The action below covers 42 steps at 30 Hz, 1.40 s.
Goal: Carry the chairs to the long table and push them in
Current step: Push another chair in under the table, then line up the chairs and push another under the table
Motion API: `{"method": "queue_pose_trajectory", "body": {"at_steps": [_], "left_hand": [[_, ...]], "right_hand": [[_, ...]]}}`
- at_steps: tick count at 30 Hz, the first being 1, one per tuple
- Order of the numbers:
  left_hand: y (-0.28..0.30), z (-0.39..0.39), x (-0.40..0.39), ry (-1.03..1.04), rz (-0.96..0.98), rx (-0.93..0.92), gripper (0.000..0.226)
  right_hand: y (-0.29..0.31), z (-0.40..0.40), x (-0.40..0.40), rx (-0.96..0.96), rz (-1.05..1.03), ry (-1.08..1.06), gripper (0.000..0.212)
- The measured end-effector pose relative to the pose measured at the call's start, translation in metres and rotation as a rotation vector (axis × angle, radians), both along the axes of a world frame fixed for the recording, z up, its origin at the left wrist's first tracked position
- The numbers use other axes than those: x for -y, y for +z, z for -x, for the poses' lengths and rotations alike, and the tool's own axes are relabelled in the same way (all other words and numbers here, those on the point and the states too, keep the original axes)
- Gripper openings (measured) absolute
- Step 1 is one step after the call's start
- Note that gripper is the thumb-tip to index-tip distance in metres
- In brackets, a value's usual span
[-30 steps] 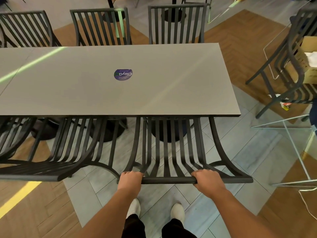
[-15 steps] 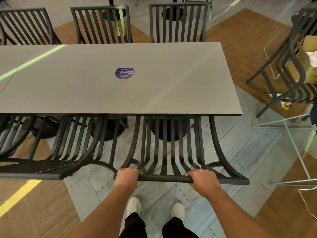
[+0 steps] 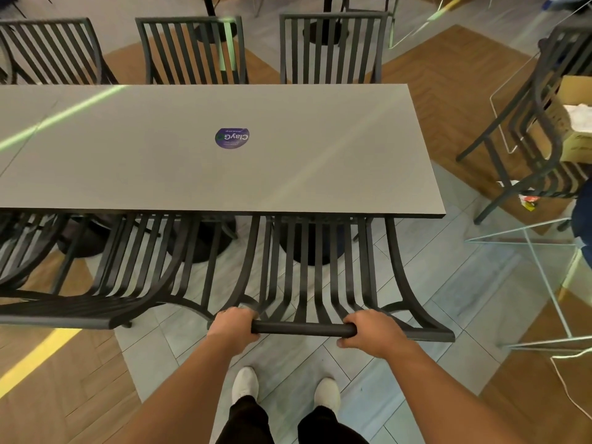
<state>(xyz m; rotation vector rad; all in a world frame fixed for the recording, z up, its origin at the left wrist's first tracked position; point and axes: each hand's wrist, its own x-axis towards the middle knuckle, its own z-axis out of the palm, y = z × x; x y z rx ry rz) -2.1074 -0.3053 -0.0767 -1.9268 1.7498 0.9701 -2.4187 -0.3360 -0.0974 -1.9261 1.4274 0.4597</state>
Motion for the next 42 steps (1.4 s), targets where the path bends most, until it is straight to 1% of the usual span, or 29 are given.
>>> {"method": "queue_pose_trajectory", "body": {"at_steps": [1, 3, 4, 5, 6, 8, 10, 12, 15, 19, 23, 27, 30, 35, 39, 42], "left_hand": [[0.003, 0.002, 0.001, 0.016, -0.022, -0.039, 0.03], [0.01, 0.008, 0.002, 0.031, -0.052, -0.12, 0.053], [0.013, 0.012, 0.003, 0.037, -0.045, -0.15, 0.064], [0.016, 0.016, 0.005, 0.043, -0.026, -0.172, 0.07], [0.019, 0.02, 0.008, 0.047, -0.001, -0.196, 0.071], [0.023, 0.029, 0.015, 0.033, 0.036, -0.232, 0.063], [0.026, 0.039, 0.026, -0.025, 0.052, -0.211, 0.05], [0.03, 0.048, 0.039, -0.08, 0.064, -0.182, 0.041], [0.036, 0.063, 0.056, -0.133, 0.082, -0.168, 0.037], [0.046, 0.087, 0.081, -0.16, 0.139, -0.143, 0.033], [0.054, 0.125, 0.107, -0.165, 0.158, -0.136, 0.036], [0.054, 0.181, 0.127, -0.113, 0.158, -0.14, 0.034], [0.054, 0.238, 0.139, -0.079, 0.15, -0.127, 0.032], [0.048, 0.345, 0.152, -0.027, 0.144, -0.111, 0.034], [0.048, 0.414, 0.163, 0.032, 0.164, -0.126, 0.037], [0.049, 0.442, 0.175, 0.053, 0.159, -0.111, 0.038]], "right_hand": [[0.003, 0.002, 0.001, 0.024, -0.031, -0.027, 0.052], [0.009, 0.006, 0.002, 0.071, -0.079, -0.113, 0.072], [0.012, 0.009, 0.001, 0.097, -0.093, -0.171, 0.08], [0.015, 0.011, 0.0, 0.124, -0.098, -0.233, 0.085], [0.018, 0.014, 0.001, 0.144, -0.095, -0.29, 0.083], [0.022, 0.02, 0.002, 0.155, -0.07, -0.377, 0.068], [0.027, 0.026, 0.006, 0.141, -0.023, -0.449, 0.049], [0.034, 0.032, 0.009, 0.12, 0.019, -0.514, 0.037], [0.043, 0.041, 0.016, 0.098, 0.055, -0.546, 0.03], [0.053, 0.059, 0.03, 0.128, 0.084, -0.599, 0.03], [0.054, 0.092, 0.048, 0.156, 0.11, -0.612, 0.029], [0.049, 0.142, 0.071, 0.137, 0.112, -0.549, 0.027], [0.048, 0.191, 0.092, 0.116, 0.1, -0.46, 0.03], [0.047, 0.288, 0.118, 0.018, 0.086, -0.259, 0.036], [0.048, 0.365, 0.137, -0.071, 0.057, -0.191, 0.038], [0.052, 0.401, 0.153, -0.072, 0.06, -0.208, 0.038]]}}
